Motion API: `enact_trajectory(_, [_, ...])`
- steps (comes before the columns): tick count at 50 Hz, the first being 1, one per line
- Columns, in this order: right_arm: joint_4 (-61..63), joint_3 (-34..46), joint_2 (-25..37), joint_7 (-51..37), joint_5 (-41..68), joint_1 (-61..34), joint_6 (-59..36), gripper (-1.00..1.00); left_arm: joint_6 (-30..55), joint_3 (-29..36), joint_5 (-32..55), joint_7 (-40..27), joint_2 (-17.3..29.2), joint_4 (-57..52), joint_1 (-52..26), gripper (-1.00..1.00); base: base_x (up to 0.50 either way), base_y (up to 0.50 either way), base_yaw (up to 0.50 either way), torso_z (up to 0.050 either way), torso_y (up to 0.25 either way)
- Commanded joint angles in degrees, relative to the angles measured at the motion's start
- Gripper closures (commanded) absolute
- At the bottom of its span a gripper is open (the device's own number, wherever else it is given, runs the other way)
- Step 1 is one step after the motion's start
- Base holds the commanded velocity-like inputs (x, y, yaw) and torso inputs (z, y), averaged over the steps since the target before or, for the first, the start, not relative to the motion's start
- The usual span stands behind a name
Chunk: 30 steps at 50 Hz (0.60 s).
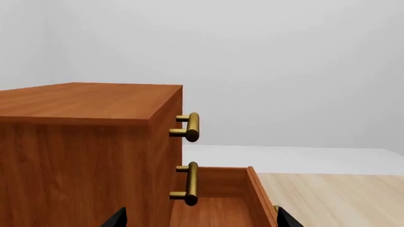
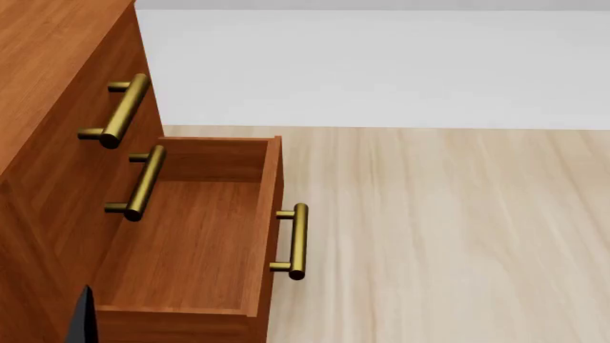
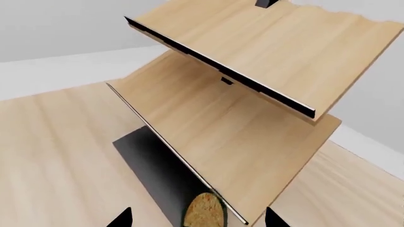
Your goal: Put the wine bottle in the bottom drawer of the cabinet.
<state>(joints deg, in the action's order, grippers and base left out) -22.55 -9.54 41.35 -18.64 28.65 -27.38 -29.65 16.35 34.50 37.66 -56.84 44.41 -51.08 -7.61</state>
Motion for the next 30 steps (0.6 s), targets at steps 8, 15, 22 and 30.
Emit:
enact_trajectory(8, [-3.2, 2.01, -0.04, 0.7, -1.15, -4.37, -0.35, 1.0, 0.23, 0.17, 0.05, -0.27, 0.13, -0.17, -0.17, -1.0, 0.0, 0.0, 0.0, 0.0, 0.0])
enact_trajectory(15, [3.25, 0.18, 0.62, -0.57, 0.78, -1.74, -2.66, 1.0, -0.02, -0.07, 0.27, -0.24, 0.46, 0.08, -0.05, -1.0, 0.0, 0.0, 0.0, 0.0, 0.0])
enact_trajectory(22, [7.26, -0.77, 1.46, -0.95, 1.85, -0.89, -3.9, 1.0, 0.01, -0.17, 0.32, -0.66, 0.67, -0.31, 0.1, -1.0, 0.0, 0.0, 0.0, 0.0, 0.0])
enact_trajectory(30, [12.6, -3.87, 3.13, -2.22, 3.76, 1.06, -5.64, 1.0, -0.56, -0.35, 0.31, -0.59, 0.8, -0.02, 0.34, -1.0, 0.0, 0.0, 0.0, 0.0, 0.001])
